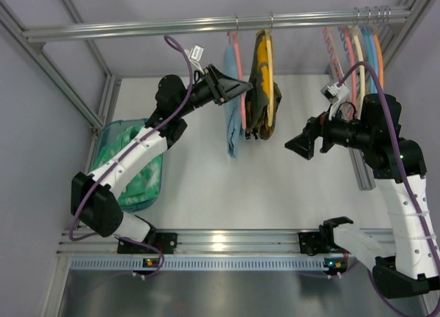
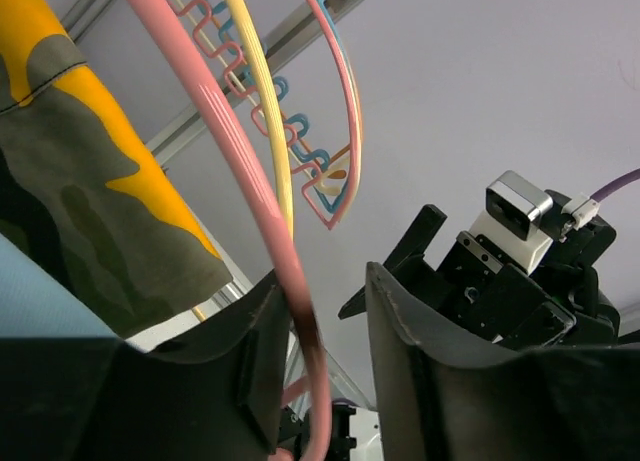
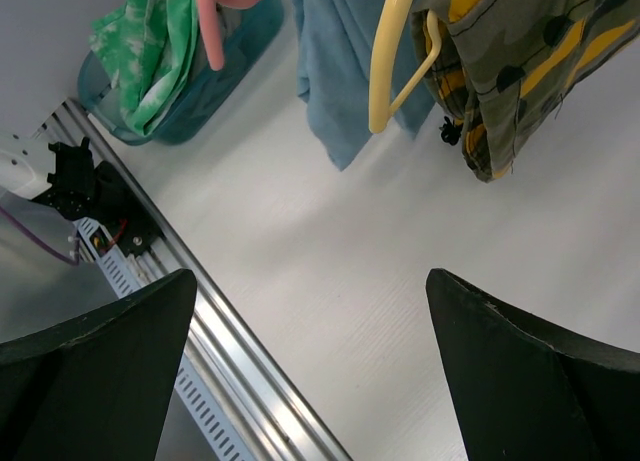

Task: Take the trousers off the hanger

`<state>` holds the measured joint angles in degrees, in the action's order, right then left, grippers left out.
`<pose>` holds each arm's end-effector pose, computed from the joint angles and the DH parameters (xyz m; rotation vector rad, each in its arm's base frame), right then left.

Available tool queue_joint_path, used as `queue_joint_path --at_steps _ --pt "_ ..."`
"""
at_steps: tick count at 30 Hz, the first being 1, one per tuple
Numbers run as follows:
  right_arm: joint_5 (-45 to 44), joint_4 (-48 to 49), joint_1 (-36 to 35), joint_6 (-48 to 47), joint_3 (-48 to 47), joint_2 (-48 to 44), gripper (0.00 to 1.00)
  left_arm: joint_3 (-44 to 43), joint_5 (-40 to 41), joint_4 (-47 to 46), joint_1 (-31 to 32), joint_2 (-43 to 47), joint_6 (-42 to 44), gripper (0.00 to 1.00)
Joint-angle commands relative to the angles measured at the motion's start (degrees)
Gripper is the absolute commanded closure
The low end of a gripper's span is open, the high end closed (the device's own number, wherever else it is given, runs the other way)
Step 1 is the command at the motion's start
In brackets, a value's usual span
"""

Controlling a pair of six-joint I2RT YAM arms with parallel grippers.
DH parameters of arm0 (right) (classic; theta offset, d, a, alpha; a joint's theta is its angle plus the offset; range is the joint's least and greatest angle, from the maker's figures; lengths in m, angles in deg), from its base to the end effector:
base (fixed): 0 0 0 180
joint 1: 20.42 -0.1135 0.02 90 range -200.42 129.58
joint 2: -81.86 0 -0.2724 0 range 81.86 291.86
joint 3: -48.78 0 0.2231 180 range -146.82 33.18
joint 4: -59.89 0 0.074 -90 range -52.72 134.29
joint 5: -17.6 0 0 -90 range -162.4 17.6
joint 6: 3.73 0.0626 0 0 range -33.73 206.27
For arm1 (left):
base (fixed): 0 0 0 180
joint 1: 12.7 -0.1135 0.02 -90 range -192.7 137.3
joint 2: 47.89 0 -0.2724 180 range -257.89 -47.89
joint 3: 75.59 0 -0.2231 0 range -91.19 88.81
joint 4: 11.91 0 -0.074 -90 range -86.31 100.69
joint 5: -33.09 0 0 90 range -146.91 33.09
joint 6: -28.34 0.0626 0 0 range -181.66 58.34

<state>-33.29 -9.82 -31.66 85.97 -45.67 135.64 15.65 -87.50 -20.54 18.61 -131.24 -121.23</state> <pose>0.1251 0.0651 0.4192 -0.6200 1.9571 0.8233 0.2693 -0.2011 0.4361 0.1423 1.5716 -1.6450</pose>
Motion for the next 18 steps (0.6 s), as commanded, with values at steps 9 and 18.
queue_joint_path --at_steps 9,18 --pt "0.2 1.0 -0.7 -0.6 -2.0 0.3 0.01 -10.3 1.1 -7.1 0.3 1.9 -5.3 0.78" --pt "0.2 0.8 -0.7 -0.6 -2.6 0.5 0.01 -18.1 0.6 -7.2 0.3 0.7 -4.2 1.0"
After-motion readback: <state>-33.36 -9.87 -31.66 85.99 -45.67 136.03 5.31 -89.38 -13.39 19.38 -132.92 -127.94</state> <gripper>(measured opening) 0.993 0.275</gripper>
